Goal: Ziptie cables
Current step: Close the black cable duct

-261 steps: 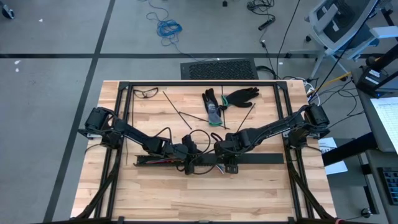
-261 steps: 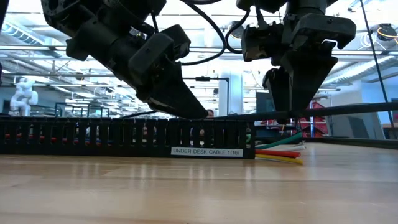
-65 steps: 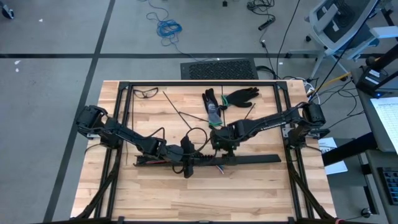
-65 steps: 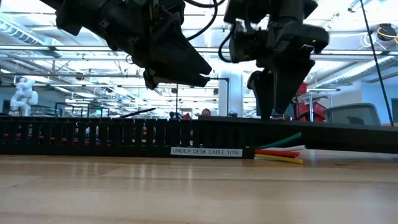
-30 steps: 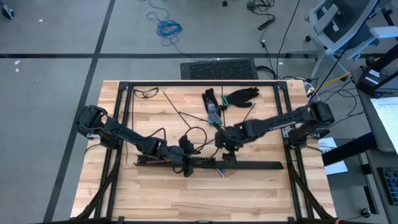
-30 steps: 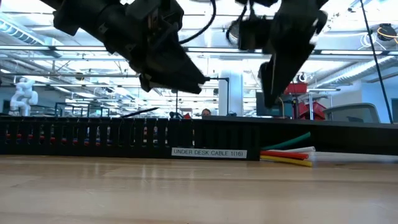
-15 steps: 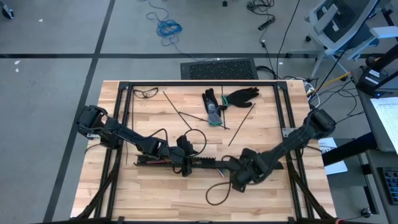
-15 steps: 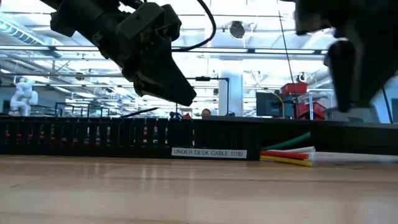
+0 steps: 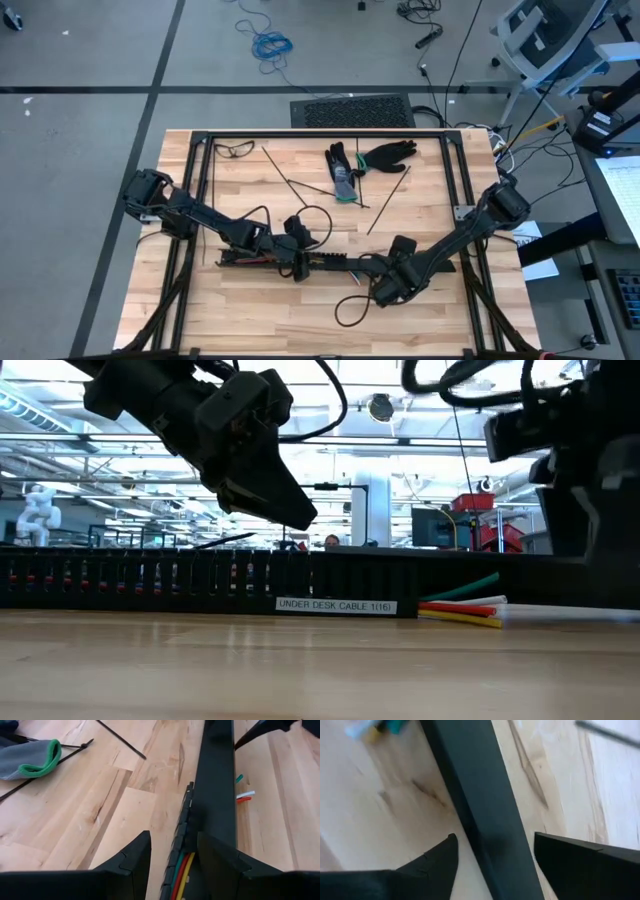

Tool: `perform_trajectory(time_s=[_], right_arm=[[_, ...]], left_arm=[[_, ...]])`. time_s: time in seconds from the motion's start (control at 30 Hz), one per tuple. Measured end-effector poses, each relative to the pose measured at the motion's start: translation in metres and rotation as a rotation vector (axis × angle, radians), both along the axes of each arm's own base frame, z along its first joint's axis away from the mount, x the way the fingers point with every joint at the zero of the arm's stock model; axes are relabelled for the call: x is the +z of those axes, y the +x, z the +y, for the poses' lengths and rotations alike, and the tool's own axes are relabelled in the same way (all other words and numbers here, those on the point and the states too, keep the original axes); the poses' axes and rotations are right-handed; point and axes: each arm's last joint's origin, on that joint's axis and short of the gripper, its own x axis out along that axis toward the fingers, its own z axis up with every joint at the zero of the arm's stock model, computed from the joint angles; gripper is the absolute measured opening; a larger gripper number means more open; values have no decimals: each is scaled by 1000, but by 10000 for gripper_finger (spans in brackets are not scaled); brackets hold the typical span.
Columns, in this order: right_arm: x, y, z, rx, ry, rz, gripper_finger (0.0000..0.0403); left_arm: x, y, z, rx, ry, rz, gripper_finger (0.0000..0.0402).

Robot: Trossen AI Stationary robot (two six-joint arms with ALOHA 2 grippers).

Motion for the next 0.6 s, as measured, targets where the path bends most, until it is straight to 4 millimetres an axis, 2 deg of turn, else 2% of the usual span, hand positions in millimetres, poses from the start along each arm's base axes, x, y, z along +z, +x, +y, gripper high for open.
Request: perform_trajectory(time_s=[0.1, 0.2, 0.23, 0.37, 0.6], right_arm=[[-6, -3, -4, -13, 27, 45, 175], [-8, -4, -8, -5, 27, 65, 56], [-7, -5, -9, 10, 9, 67, 32], [-3, -4, -8, -4, 26, 72, 9], [13, -6, -8, -11, 40, 83, 7]], left_arm=[[0, 0, 1, 6, 1, -3, 157], [1, 1, 1, 7, -1, -8, 157], [1, 1, 1, 7, -3, -13, 157], [4, 2, 1, 7, -12, -40, 157], [23, 3, 5, 8, -14, -140, 157]])
